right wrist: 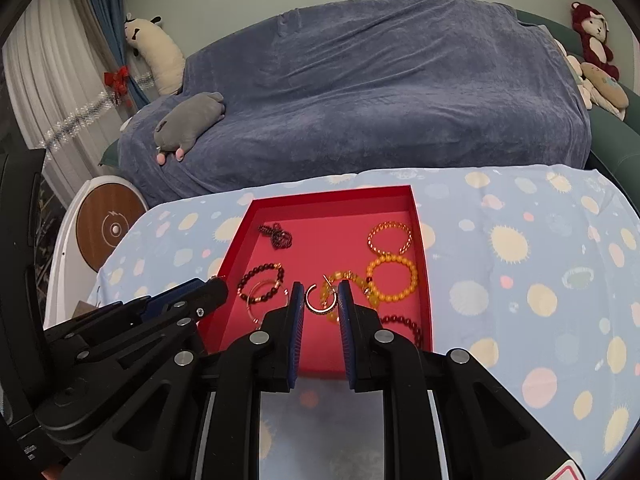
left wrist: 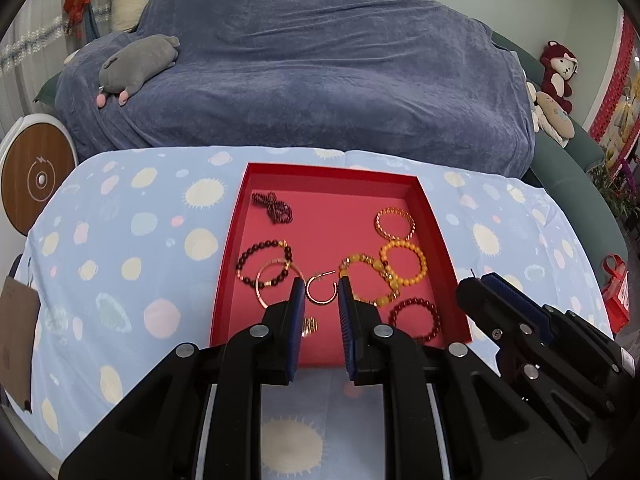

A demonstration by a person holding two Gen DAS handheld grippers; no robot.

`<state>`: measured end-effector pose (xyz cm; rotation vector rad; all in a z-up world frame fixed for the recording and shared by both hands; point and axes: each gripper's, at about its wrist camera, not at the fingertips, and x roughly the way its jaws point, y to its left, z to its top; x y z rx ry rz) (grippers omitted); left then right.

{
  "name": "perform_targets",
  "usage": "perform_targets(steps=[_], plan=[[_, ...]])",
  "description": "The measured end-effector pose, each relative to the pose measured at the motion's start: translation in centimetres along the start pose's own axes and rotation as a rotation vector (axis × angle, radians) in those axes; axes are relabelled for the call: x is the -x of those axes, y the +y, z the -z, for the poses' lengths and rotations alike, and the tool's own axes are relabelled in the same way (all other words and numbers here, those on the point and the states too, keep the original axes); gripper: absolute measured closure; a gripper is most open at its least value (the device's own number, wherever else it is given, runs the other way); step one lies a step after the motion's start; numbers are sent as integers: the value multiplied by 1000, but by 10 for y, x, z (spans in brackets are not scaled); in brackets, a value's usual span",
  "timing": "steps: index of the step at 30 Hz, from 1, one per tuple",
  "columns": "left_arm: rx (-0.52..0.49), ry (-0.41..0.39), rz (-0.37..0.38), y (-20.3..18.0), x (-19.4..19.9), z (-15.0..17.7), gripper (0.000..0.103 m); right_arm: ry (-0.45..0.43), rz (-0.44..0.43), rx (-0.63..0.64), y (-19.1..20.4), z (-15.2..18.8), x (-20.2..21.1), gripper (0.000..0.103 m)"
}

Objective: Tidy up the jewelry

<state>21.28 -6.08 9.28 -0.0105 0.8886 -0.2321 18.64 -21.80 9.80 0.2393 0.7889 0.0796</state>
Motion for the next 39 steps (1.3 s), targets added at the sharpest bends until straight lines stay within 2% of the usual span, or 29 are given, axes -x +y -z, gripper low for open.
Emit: perform_targets(steps=[15,35,37,39], plan=[[-3,8,-28,4,-63,-42,86,20,20,-17,-14,-43,-66,87],[30,69,-35,18,-108,-46,86,73,41,-3,-15,-48,-111,86],[29,73,-35,18,-109,-45,84,74,42,-11,-16,-48,-112,83],[26,75,-44,18,-109,-45,74,74,46,-7,-15,-48,-111,83]])
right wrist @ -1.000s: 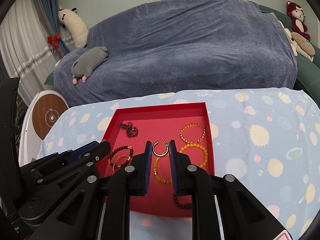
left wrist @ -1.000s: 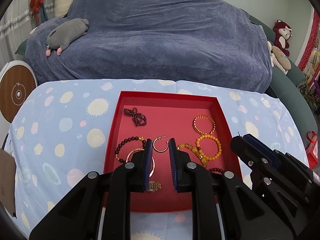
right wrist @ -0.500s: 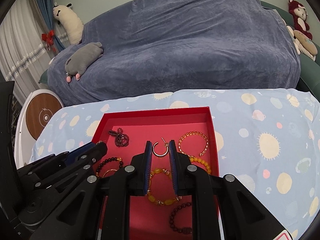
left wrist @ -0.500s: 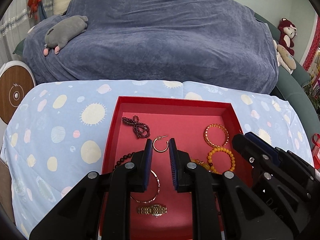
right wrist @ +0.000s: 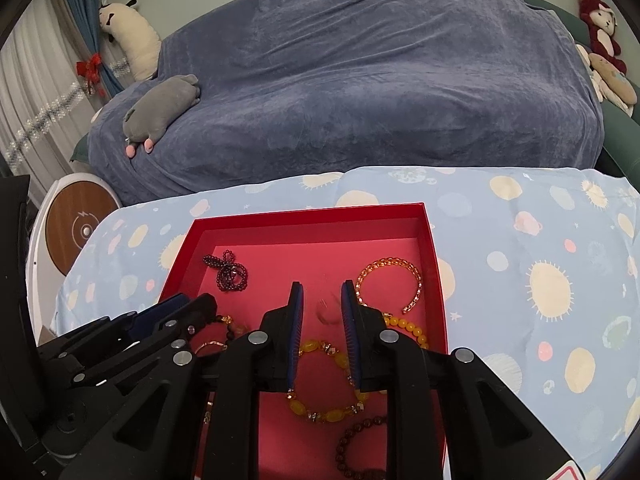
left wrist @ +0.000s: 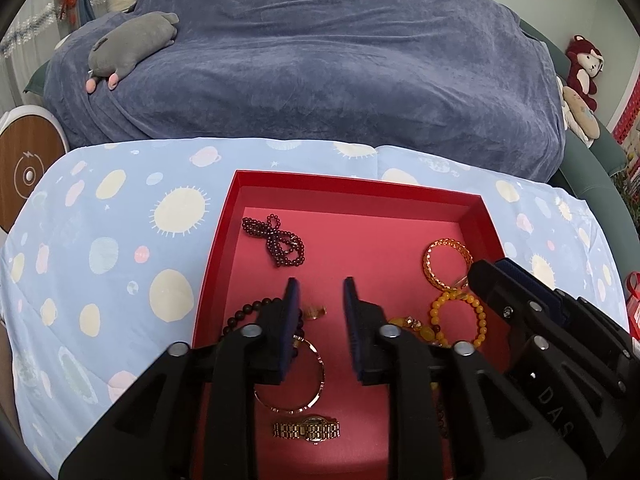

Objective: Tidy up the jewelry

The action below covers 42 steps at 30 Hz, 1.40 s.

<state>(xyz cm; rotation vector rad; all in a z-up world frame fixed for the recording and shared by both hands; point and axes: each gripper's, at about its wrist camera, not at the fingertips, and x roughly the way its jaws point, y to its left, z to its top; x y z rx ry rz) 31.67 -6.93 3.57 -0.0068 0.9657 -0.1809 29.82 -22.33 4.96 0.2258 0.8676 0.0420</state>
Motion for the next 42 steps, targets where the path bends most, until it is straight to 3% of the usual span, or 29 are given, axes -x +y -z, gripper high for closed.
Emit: perform_targets(steps=[5,12,17,29,42], plan=[[-1,1,-8,0,6,4,67,-7,13,10,2,2,8,80],[15,-31,-14,2,37,12,58,-50,41,-22,-2,8,42,57],[6,-51,-24,1,61,22,53,-64,42,-41,-5,21,68,46],[9,-91,-37,3,117,57,36,-105,90,-25,2,55,125,33],[33,-107,-70,9,156,101,20,-124,105,-21,6,95,164,27]])
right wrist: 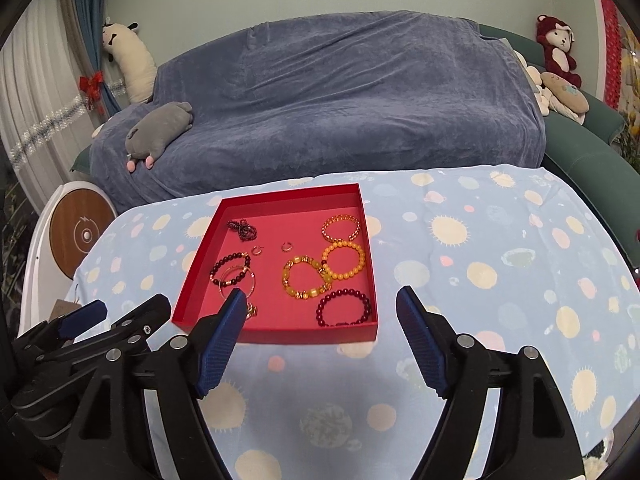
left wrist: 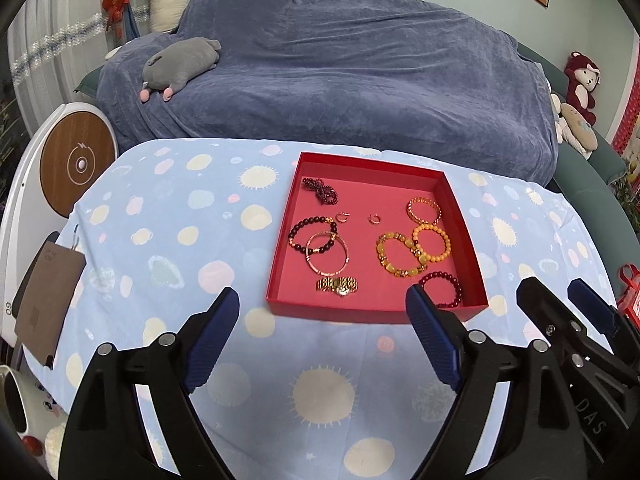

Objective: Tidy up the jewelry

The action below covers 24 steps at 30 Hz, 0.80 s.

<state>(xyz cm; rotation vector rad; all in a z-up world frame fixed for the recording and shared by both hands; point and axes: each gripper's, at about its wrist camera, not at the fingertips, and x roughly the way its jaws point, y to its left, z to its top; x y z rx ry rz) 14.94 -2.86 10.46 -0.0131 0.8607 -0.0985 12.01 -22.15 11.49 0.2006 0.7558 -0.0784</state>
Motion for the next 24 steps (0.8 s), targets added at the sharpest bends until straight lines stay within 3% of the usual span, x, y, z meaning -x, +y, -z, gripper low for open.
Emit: perform_targets(steps=[4,14,16,17,24], plan=[[1,-2,-9,2,9,10,15,-14,6,-16,-5,11,11,20],[2,7,-31,4,25,36,9,-27,29,6,-9,33,30,18],[15,7,-30,6,28,41,9,-37,30,2,-10,38,35,13],[22,8,-34,6,28,44,8,-41,33,2,-11,40,36,6],[20,15,-38,8,33,55,7,-36,26,-2,-11,51,44,6]])
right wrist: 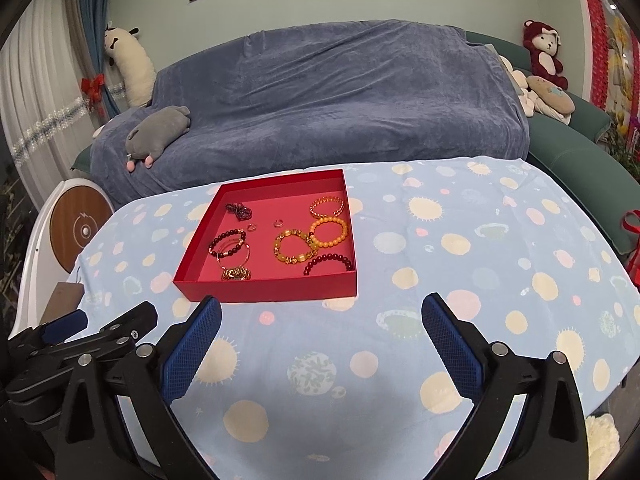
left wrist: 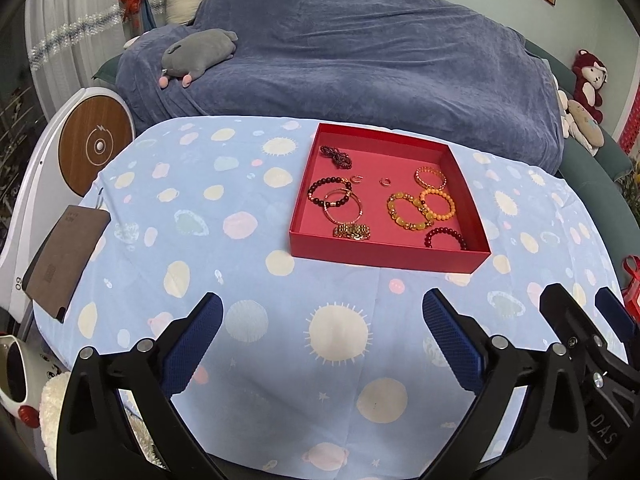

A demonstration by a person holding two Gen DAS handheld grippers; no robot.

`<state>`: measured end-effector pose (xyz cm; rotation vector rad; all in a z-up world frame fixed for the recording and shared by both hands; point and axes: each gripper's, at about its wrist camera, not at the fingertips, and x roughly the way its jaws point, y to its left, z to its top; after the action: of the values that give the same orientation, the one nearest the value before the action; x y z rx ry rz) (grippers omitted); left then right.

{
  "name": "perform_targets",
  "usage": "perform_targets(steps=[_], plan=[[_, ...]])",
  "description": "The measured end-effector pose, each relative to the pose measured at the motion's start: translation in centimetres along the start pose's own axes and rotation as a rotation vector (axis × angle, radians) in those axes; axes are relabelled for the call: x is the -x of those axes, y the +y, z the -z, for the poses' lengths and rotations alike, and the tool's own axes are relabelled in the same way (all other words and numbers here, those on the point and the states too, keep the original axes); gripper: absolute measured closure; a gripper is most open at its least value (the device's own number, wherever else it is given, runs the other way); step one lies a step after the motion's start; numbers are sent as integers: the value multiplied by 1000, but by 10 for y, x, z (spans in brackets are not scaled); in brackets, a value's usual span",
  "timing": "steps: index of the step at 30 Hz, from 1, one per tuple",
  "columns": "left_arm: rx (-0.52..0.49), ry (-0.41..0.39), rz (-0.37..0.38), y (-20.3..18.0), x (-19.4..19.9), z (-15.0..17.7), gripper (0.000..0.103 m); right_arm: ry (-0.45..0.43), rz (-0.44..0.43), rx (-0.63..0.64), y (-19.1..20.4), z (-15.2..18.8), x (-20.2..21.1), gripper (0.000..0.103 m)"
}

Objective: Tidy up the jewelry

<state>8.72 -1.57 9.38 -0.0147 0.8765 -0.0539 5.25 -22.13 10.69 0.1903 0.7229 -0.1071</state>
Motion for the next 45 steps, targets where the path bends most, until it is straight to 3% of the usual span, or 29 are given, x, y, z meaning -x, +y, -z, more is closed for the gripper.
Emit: perform_targets(steps=[45], plan=[[-27,-46,-42,7,18,11,7,-25,16,23,10,14,19,6]])
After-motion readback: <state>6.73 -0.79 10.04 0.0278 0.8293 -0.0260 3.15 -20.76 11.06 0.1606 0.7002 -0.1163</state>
